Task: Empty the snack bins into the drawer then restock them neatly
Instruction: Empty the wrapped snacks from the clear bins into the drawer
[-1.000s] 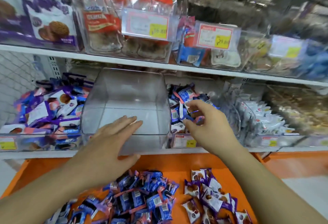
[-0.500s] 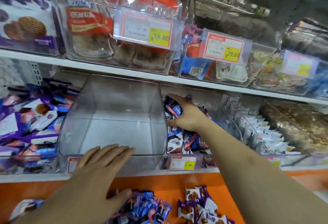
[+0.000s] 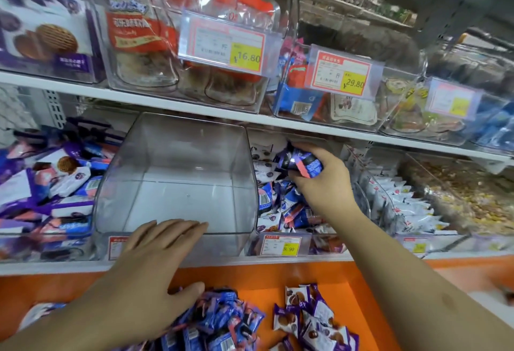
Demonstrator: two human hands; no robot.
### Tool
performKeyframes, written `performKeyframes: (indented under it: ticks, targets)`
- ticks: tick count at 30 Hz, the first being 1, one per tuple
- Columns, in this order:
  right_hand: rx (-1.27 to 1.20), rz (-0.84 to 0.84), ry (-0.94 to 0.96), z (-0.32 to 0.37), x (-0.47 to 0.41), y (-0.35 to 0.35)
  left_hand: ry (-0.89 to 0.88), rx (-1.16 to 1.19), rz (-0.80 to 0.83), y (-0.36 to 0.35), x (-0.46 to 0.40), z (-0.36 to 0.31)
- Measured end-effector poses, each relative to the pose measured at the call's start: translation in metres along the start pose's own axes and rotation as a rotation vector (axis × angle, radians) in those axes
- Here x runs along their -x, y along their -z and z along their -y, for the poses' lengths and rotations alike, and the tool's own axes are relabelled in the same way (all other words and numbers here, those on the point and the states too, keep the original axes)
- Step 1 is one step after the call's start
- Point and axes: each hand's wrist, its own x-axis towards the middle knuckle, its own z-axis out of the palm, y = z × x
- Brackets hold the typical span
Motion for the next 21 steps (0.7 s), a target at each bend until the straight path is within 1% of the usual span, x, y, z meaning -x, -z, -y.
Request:
performKeyframes:
  ticks: [3, 6, 7, 8, 10, 12, 13, 14, 17, 19, 21]
  targets:
    - [-0.144, -0.005, 0.000, 0.026, 0.038, 0.018, 0.042, 0.123, 0.002, 0.008, 0.004, -0.006]
    - [-0.316, 0.095, -0.018, 0.052, 0.084, 0.022, 0.027, 0.303, -0.066, 0.017, 0.014, -0.027]
    - [-0.365, 0.131, -0.031, 0.060, 0.098, 0.019, 0.029, 0.414, -0.060, 0.020, 0.018, -0.035]
    - [-0.401, 0.167, -0.039, 0.068, 0.111, 0.015, 0.057, 0.558, -0.018, 0.023, 0.024, -0.043]
    - [-0.498, 0.257, -0.063, 0.083, 0.133, 0.005, 0.134, 0.929, 0.109, 0.026, 0.035, -0.056]
    - [-0.683, 0.342, -0.138, 0.093, 0.152, -0.008, 0.166, 1.332, 0.193, 0.031, 0.051, -0.063]
    - [-0.791, 0.368, -0.193, 0.097, 0.159, -0.014, 0.185, 1.471, 0.220, 0.034, 0.059, -0.065]
    - [-0.902, 0.379, -0.259, 0.100, 0.166, -0.020, 0.195, 1.531, 0.217, 0.036, 0.066, -0.064]
    - [-1.186, 0.360, -0.440, 0.106, 0.180, -0.034, 0.250, 1.542, 0.144, 0.033, 0.083, -0.055]
    - [-1.271, 0.354, -0.514, 0.107, 0.185, -0.040, 0.291, 1.524, 0.112, 0.032, 0.093, -0.050]
    - [-1.288, 0.401, -0.583, 0.105, 0.186, -0.042, 0.303, 1.526, 0.110, 0.031, 0.099, -0.048]
